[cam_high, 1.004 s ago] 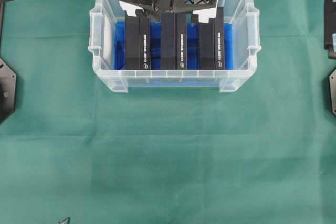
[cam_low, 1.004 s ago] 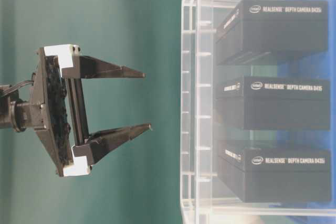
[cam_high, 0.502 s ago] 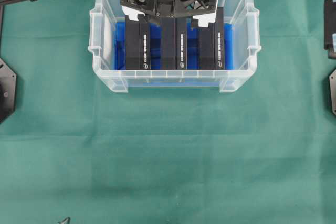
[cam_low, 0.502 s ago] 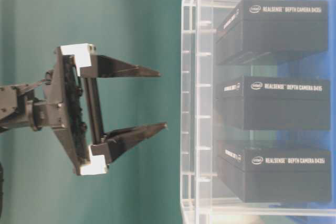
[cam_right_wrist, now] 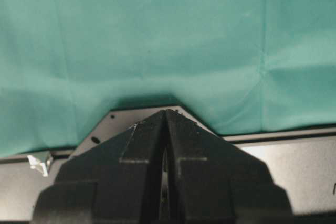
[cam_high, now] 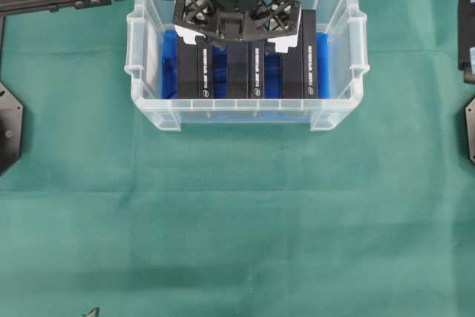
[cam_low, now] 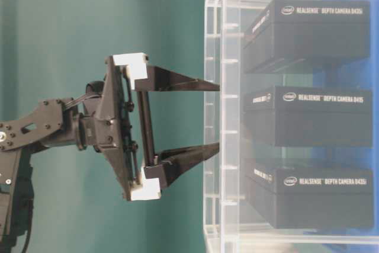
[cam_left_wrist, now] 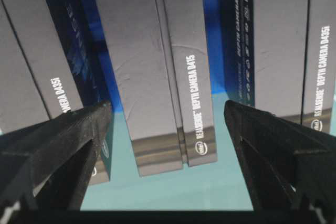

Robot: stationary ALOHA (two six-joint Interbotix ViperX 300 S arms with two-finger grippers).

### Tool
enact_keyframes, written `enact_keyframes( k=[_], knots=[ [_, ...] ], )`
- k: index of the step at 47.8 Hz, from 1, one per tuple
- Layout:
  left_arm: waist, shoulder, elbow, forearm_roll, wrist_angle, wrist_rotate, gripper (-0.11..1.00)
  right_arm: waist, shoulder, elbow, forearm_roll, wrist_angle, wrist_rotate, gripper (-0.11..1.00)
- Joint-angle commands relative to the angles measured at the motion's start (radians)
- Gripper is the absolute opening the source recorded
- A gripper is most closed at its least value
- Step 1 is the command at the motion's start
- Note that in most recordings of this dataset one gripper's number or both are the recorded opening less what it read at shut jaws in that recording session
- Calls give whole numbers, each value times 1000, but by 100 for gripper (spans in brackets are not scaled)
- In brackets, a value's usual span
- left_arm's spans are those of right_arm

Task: Take the box out of the case with the left arm.
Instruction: 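Lower the left gripper around the middle black boxes and close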

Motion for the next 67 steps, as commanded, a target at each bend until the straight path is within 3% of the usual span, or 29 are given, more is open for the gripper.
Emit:
enact_keyframes(
  k=[1, 37, 67],
  knots=[
    [5, -18, 3, 3, -15, -2, 87, -2, -3, -23, -2, -3, 2, 1],
    [14, -17, 110, 3, -158, -8, 87, 0, -3, -23, -2, -5, 2, 1],
    [18, 38, 127, 5, -195, -6, 87, 0, -3, -21, -3, -14, -2, 1]
  ],
)
